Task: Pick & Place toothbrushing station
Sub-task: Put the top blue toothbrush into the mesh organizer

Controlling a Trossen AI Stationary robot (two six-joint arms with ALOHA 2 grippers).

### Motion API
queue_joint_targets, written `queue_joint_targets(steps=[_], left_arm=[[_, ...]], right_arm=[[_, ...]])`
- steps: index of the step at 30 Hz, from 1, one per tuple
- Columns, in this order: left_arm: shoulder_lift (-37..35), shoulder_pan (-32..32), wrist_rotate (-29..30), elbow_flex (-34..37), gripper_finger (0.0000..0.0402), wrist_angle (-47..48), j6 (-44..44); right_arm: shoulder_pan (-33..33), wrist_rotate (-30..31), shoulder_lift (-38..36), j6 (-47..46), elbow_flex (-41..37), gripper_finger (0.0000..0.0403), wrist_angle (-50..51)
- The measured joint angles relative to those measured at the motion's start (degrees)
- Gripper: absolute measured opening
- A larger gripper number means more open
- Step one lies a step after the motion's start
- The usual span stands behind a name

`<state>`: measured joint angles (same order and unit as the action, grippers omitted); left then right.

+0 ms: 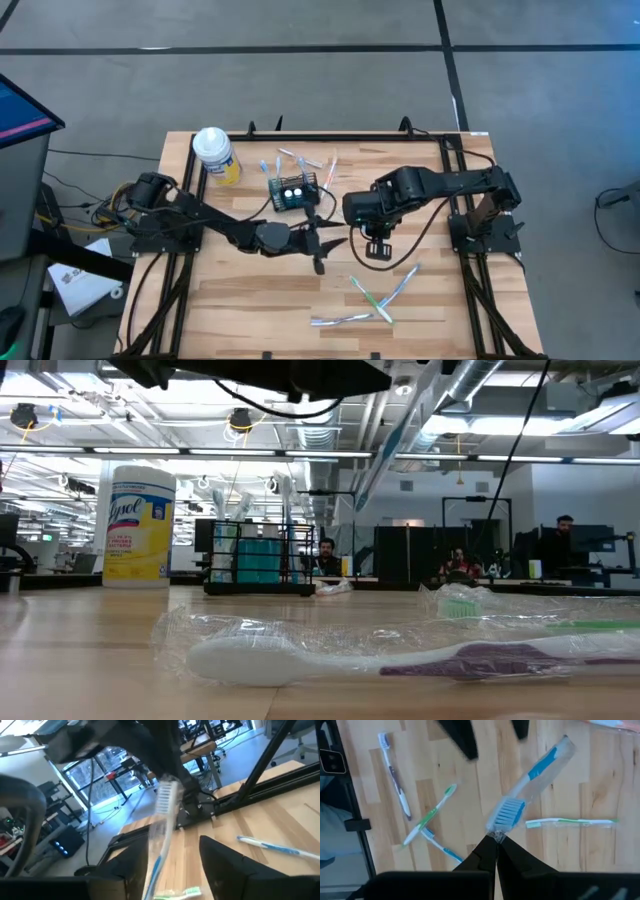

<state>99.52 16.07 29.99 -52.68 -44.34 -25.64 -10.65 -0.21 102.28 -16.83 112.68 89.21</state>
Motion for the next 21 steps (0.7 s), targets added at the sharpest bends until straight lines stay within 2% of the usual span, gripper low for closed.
queue_joint_targets(steps=[3, 9, 21], left_arm=[[2.93, -0.12, 0.24, -2.65, 0.0185, 0.02, -2.02], [6.50, -0.10, 6.23, -6.52, 0.0191, 0.43, -4.40], [7.08, -0.08, 5.10, -7.11, 0.0190, -0.33, -5.29]], right_arm=[[-0.34, 0.00, 0.00, -0.43, 0.00, 0.0000, -0.12], [-1.68, -0.04, 0.00, -0.79, 0.00, 0.0000, -0.75], [-2.46, -0.24, 0.00, -0.78, 0.00, 0.0000, -2.05]])
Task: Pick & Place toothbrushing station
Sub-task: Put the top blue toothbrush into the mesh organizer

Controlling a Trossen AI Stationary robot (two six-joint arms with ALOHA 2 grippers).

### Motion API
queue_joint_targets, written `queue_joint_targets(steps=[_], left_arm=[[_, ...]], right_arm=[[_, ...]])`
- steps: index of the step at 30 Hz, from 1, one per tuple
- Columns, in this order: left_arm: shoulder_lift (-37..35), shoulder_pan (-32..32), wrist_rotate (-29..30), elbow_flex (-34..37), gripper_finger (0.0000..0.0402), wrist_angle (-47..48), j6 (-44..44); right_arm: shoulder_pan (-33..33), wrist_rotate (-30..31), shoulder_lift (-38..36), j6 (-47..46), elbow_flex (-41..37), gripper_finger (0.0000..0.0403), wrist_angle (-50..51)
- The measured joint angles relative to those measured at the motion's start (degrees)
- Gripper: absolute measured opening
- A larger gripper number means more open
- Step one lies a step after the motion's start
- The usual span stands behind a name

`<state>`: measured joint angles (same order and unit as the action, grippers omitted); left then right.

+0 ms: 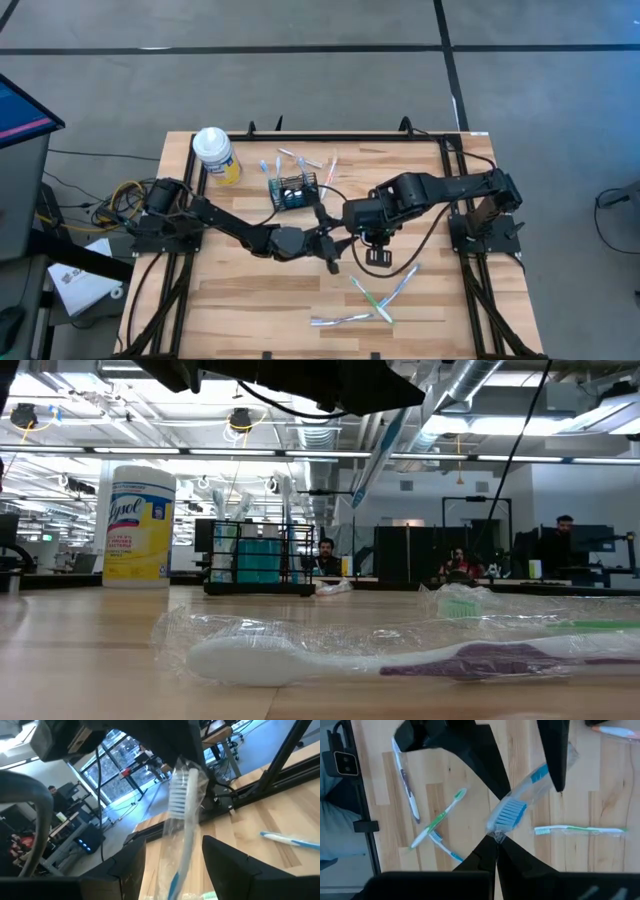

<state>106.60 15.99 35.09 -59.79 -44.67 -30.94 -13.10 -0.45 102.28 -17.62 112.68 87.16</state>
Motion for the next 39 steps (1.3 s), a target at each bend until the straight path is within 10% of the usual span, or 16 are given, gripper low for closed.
queue_joint_targets(steps=[18, 39], left_arm=[[0.05, 0.25, -3.45, 0.02, 0.0015, 0.23, 0.13], [-1.55, 0.97, 3.89, 0.45, 0.0007, 7.66, -0.12]], right_arm=[[0.00, -0.04, 0.00, 0.21, 0.00, 0.0000, -0.25], [0.41, 0.46, -0.87, 3.05, 0.00, 0.0042, 0.00]])
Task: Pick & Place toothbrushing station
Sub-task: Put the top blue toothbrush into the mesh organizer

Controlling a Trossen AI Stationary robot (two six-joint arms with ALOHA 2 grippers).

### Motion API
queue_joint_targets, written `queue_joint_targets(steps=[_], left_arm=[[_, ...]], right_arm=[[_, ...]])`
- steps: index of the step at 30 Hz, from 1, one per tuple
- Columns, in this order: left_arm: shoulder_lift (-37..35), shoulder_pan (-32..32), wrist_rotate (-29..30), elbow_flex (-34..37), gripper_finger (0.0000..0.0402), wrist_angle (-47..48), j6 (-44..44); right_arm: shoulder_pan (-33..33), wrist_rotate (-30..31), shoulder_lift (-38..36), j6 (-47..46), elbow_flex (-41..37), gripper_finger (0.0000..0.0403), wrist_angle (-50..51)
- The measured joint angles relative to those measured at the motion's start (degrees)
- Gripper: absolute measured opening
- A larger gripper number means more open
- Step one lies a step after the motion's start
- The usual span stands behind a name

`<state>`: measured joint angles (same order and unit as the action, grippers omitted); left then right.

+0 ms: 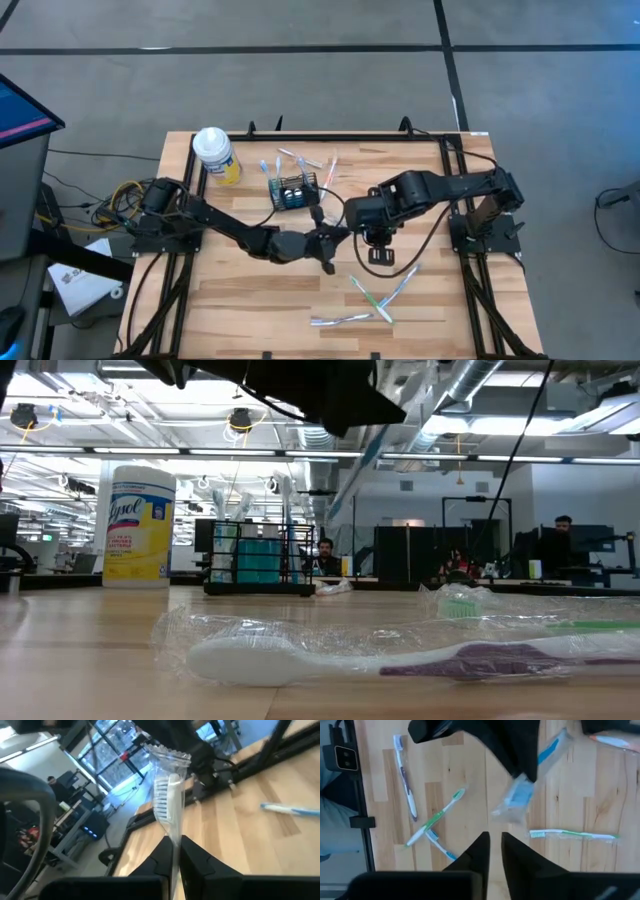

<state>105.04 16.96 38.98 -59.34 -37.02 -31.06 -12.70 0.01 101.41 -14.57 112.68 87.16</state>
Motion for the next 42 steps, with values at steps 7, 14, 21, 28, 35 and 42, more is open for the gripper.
queue_joint_targets(steps=[7, 14, 21, 28, 35, 42], left_arm=[[-1.42, -0.07, 2.15, 1.83, 0.0007, -0.42, 0.88], [-10.35, 0.01, 3.00, 8.45, 0.0007, -0.23, 8.84], [-19.92, 0.01, 3.64, 16.81, 0.0007, -0.02, 18.71], [-26.30, 0.97, 6.85, 21.20, 0.0007, 0.09, 22.17], [-31.42, 2.41, 11.51, 23.22, 0.0006, 0.08, 22.06], [-37.31, 2.66, 15.88, 27.47, 0.0006, 0.16, 22.46]], right_arm=[[0.93, 0.64, -1.58, -0.29, -0.20, 0.0079, 0.31], [-0.15, 8.10, -3.43, -0.48, -0.42, 0.0082, 0.53], [-1.27, 12.40, -5.48, -1.81, -0.46, 0.0082, 0.73], [-2.79, 15.83, -6.86, -3.36, -0.46, 0.0082, 1.16], [-5.21, 18.58, -7.31, -5.01, -0.48, 0.0082, 2.84], [-6.91, 21.42, -7.50, -6.81, -0.48, 0.0082, 2.88]])
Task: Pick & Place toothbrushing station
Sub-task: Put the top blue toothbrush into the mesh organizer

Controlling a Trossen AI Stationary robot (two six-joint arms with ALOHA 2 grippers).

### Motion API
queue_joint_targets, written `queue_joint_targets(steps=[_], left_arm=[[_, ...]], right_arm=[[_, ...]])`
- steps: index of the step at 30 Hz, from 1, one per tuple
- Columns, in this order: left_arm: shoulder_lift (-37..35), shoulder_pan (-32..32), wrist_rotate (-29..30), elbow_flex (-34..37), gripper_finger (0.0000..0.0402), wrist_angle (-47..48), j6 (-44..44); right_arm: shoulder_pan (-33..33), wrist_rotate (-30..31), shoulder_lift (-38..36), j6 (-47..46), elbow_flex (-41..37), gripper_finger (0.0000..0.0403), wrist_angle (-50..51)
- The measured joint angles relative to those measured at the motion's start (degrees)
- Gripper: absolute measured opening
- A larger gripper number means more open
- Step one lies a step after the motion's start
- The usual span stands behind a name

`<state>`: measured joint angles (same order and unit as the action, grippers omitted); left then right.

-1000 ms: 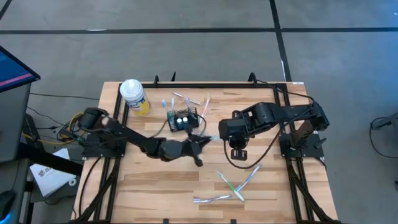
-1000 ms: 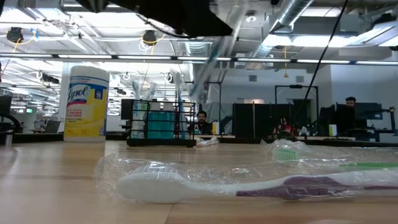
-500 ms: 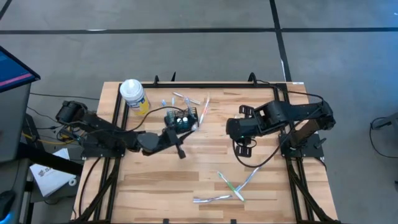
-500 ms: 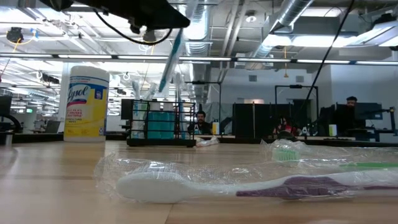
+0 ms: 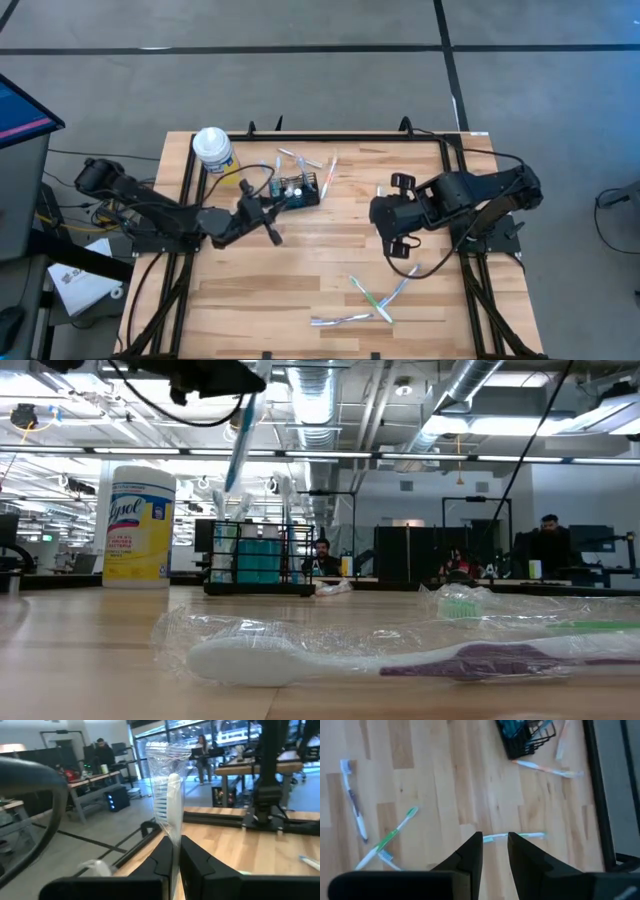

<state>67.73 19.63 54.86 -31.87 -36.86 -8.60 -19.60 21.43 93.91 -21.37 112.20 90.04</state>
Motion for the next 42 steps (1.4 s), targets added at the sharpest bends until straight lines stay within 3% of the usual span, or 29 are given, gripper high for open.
queue_joint_targets(steps=[9, 15, 27, 33, 42], left_arm=[[-5.57, -0.27, 1.38, 4.77, 0.0006, -0.70, 1.77], [-5.69, -1.84, 1.50, 5.45, 0.0006, -1.43, 1.81], [-5.41, -5.42, 0.75, 5.45, 0.0006, -2.20, 3.53], [-5.41, -6.95, 0.75, 5.45, 0.0006, -2.21, 4.28], [-3.82, -9.13, 0.86, 5.37, 0.0006, -3.21, 6.33]], right_arm=[[-3.23, 4.70, -0.36, -2.13, -2.03, 0.0082, -0.14], [-5.57, 7.10, -6.62, -6.56, -19.02, 0.0082, -5.44], [-9.40, 7.08, -27.67, -8.69, -51.43, 0.0082, -35.03], [-10.13, 7.19, -33.05, -7.59, -60.80, 0.0082, -44.38], [-10.39, 8.87, -34.18, -8.82, -68.17, 0.0082, -47.46]])
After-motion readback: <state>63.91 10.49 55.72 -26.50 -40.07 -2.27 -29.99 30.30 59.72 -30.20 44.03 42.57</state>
